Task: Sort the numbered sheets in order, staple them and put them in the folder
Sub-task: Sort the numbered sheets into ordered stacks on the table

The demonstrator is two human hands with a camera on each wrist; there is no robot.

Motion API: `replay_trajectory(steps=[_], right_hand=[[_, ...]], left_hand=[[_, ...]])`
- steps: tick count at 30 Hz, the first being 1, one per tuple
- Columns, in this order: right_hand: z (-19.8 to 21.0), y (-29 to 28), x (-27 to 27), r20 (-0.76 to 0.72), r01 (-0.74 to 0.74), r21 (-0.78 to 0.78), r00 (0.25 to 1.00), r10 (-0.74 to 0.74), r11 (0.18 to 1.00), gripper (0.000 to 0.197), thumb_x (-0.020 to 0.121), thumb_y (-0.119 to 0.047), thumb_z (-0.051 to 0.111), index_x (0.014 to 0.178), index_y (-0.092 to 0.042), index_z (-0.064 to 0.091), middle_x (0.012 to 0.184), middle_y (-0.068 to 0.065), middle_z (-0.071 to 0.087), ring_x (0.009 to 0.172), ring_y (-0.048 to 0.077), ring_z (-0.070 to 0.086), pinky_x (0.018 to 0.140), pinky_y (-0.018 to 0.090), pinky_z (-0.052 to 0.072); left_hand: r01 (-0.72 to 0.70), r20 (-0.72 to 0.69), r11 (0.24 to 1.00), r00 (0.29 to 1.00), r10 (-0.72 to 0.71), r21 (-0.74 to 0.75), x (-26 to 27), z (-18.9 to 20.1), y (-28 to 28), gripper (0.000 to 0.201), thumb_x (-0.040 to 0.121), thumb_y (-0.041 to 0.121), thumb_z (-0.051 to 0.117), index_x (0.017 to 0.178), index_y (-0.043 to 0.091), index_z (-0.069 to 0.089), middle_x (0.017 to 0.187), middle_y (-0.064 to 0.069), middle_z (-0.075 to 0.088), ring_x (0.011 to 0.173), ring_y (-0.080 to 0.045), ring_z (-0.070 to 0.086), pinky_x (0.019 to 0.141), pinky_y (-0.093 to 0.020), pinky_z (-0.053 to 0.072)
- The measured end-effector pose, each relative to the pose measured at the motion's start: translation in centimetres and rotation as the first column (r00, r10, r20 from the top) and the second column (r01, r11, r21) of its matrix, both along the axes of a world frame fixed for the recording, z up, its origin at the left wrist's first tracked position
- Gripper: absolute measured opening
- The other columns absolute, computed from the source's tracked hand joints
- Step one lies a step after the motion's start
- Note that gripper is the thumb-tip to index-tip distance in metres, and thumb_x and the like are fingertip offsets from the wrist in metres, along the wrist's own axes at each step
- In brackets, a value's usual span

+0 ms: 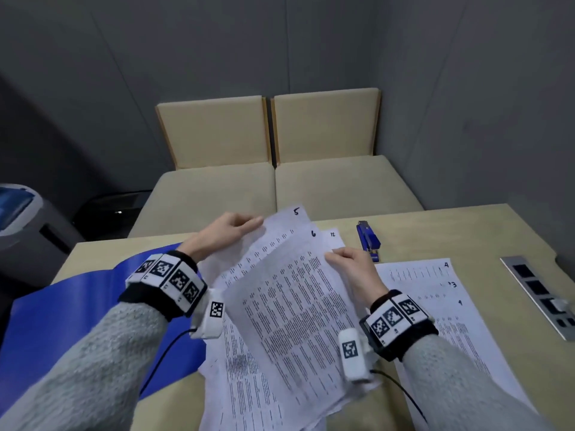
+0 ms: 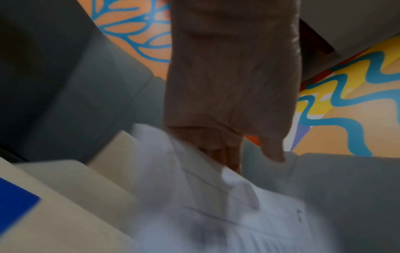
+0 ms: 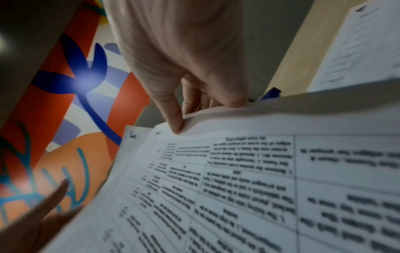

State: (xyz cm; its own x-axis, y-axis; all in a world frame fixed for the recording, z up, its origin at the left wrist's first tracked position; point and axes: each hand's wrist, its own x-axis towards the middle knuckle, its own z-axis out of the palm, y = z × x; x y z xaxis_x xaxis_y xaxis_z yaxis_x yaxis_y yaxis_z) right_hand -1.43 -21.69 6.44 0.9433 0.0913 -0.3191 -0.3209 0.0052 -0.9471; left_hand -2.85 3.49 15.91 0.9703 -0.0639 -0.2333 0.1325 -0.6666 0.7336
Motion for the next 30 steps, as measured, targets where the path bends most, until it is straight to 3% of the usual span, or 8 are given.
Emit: replay_trajectory(steps=[2, 4, 8, 12, 16, 20, 26, 30], right_hand=[[-1.4, -0.8, 0.1, -0.063, 0.055, -0.054, 0.996, -0.059, 0.997, 0.021, 0.081, -0.012, 0.071, 0.098, -0.003, 0.065, 0.103, 0.011, 0.066, 0.098, 0.020, 0.061, 0.093, 0.030, 0.046], [-2.8, -1.7, 0.1, -0.122, 0.102, -0.063, 0.987, -0.109, 0.993, 0.023, 0.081, -0.009, 0.071, 0.101, -0.002, 0.062, 0.101, 0.008, 0.064, 0.100, 0.022, 0.059, 0.091, 0.030, 0.045], [-6.2, -2.9, -0.7, -0.226, 0.166, -0.068, 0.958, -0.178, 0.984, 0.013, 0.080, -0.006, 0.072, 0.084, -0.009, 0.059, 0.104, 0.013, 0.063, 0.102, 0.026, 0.058, 0.097, 0.035, 0.044], [-9.5, -3.6, -1.5, -0.251, 0.199, -0.128, 0.941, -0.226, 0.972, 0.012, 0.077, -0.012, 0.074, 0.078, -0.012, 0.062, 0.103, 0.014, 0.067, 0.106, 0.031, 0.061, 0.101, 0.045, 0.045], [-11.0, -4.3, -2.4, -0.143, 0.116, -0.305, 0.976, -0.166, 0.945, 0.024, 0.077, -0.030, 0.072, 0.087, -0.015, 0.058, 0.092, 0.003, 0.063, 0.096, 0.028, 0.062, 0.090, 0.039, 0.049], [-11.1, -7.7, -2.6, -0.092, -0.075, -0.553, 0.995, 0.028, 0.830, 0.036, 0.084, -0.040, 0.063, 0.110, -0.022, 0.047, 0.101, 0.003, 0.058, 0.089, 0.021, 0.058, 0.078, 0.031, 0.048], [-10.6, -20.4, -0.5, -0.080, 0.031, -0.899, 0.969, -0.233, 0.438, 0.060, 0.082, 0.000, 0.058, 0.134, -0.022, 0.039, 0.140, 0.008, 0.036, 0.124, 0.030, 0.037, 0.097, 0.045, 0.040], [-10.8, -25.4, 2.5, -0.211, -0.130, -0.858, 0.971, -0.110, 0.497, 0.087, 0.072, -0.002, 0.070, 0.144, -0.027, 0.027, 0.144, 0.007, 0.031, 0.130, 0.032, 0.029, 0.104, 0.055, 0.034]], left_hand=[[-0.112, -0.176, 0.994, 0.978, 0.111, 0.002, -0.7, -1.1, 1.0, 0.066, 0.086, 0.070, 0.035, 0.114, 0.017, 0.064, 0.106, 0.013, 0.063, 0.098, -0.009, 0.061, 0.091, -0.027, 0.047], [-0.257, -0.347, 0.941, 0.922, 0.170, -0.220, -1.8, -3.5, 2.1, 0.089, 0.061, 0.089, 0.044, 0.104, 0.015, 0.069, 0.100, -0.001, 0.072, 0.087, -0.023, 0.069, 0.082, -0.035, 0.056], [-0.419, -0.506, 0.736, 0.854, 0.121, -0.532, -4.5, -10.4, 0.5, 0.093, 0.053, 0.063, 0.081, 0.127, 0.015, 0.055, 0.118, -0.008, 0.068, 0.096, -0.025, 0.066, 0.084, -0.039, 0.054], [-0.461, -0.513, 0.773, 0.833, 0.207, -0.436, -5.7, -16.0, -3.2, 0.050, 0.081, 0.003, 0.071, 0.127, -0.002, 0.050, 0.094, -0.010, 0.071, 0.079, -0.023, 0.069, 0.061, -0.031, 0.054], [-0.491, -0.435, 0.822, 0.832, 0.345, -0.288, -6.2, -19.1, -4.9, 0.024, 0.086, 0.007, 0.067, 0.105, -0.006, 0.059, 0.072, -0.009, 0.067, 0.061, -0.025, 0.062, 0.051, -0.028, 0.046], [-0.496, -0.330, 0.857, 0.839, 0.432, -0.139, -6.1, -20.3, -5.9, 0.018, 0.086, 0.007, 0.066, 0.102, -0.002, 0.063, 0.087, -0.012, 0.070, 0.076, -0.027, 0.067, 0.069, -0.034, 0.054], [-0.478, -0.270, 0.870, 0.859, 0.435, -0.118, -5.6, -21.0, -5.8, 0.023, 0.089, 0.011, 0.064, 0.108, 0.000, 0.059, 0.089, -0.012, 0.070, 0.076, -0.026, 0.068, 0.064, -0.033, 0.055], [-0.485, -0.243, 0.865, 0.862, 0.446, -0.133, -5.2, -20.7, -6.3, 0.018, 0.089, 0.009, 0.063, 0.103, 0.000, 0.060, 0.082, -0.012, 0.070, 0.069, -0.026, 0.067, 0.058, -0.030, 0.052]])
